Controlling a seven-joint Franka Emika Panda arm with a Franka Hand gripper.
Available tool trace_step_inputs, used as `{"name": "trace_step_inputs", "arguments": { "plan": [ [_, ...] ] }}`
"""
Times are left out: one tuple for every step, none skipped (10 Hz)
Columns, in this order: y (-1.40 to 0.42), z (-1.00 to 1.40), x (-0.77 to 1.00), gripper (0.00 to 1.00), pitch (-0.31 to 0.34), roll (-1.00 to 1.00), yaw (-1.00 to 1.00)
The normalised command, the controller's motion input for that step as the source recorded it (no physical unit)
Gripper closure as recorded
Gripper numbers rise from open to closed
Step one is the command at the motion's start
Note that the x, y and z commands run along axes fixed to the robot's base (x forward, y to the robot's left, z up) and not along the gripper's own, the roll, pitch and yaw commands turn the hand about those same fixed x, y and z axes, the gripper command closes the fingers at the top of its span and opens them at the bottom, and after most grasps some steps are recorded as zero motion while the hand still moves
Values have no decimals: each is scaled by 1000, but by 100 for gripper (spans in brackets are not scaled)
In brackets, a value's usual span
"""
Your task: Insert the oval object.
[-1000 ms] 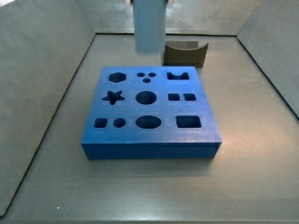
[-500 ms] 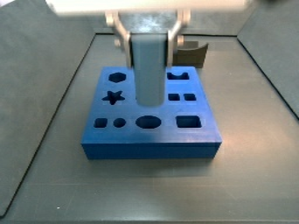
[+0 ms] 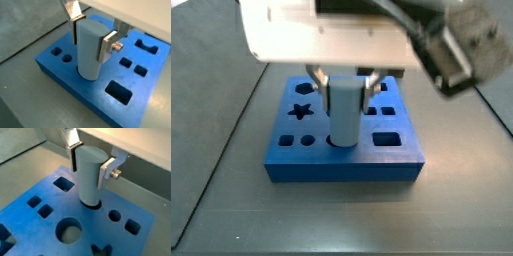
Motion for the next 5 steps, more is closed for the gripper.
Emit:
{"name": "trace_step_inputs", "arguments": {
  "plan": [
    [0, -489, -66, 100, 16, 49, 0],
    [9, -514, -217, 100, 0, 39, 0],
    [97, -389, -311, 100, 0, 69, 0],
    [106, -329, -140, 100, 30, 53, -20],
    [109, -289, -54, 100, 57, 60, -80]
  ]
}}
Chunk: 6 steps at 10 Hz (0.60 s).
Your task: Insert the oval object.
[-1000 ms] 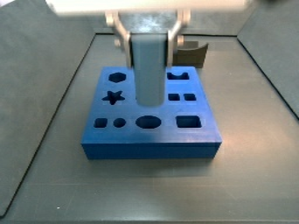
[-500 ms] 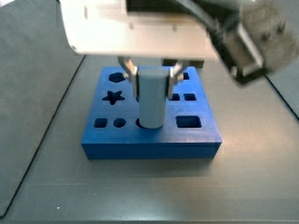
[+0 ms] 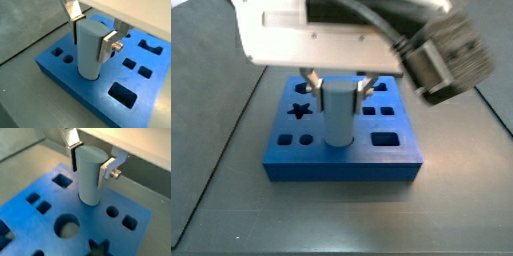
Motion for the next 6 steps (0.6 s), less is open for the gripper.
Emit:
{"name": "trace_step_inputs", "arguments": {
  "plan": [
    [46, -389, -57, 100, 34, 54, -94],
    [0, -520, 17, 100, 0, 0, -146],
    [0, -571, 0, 100, 0, 0, -146],
    [14, -469, 9, 100, 0, -63, -140],
    [23, -334, 0, 100, -23, -53, -97],
    [0, -197, 0, 100, -26, -89, 0]
  ]
}}
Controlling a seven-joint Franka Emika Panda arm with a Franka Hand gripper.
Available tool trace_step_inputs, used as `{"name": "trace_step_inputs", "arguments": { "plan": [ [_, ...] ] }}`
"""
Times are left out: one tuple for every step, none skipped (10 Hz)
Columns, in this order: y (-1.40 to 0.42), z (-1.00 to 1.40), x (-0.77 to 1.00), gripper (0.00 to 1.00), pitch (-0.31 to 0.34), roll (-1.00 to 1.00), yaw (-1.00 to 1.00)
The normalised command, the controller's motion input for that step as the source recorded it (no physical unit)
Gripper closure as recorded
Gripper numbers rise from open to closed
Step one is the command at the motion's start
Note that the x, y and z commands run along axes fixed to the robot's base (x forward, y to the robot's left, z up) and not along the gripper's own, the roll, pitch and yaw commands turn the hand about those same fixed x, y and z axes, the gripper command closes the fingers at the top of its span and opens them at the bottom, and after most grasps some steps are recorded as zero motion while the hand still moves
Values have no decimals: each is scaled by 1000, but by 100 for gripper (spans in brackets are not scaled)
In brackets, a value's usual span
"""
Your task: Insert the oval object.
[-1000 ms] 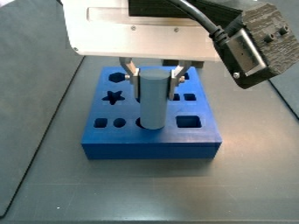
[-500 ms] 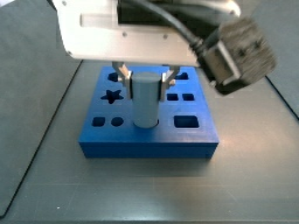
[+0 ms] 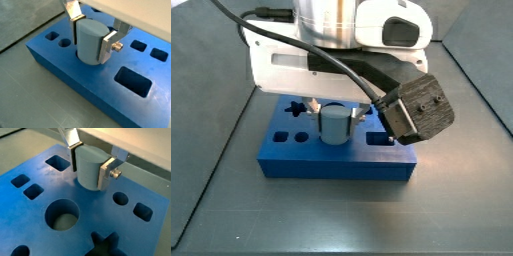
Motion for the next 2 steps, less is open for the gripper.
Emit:
{"name": "trace_step_inputs", "arguments": {
  "plan": [
    [0, -194, 0, 100, -96, -79, 0],
    [0, -63, 0, 100, 0, -39, 0]
  ]
}}
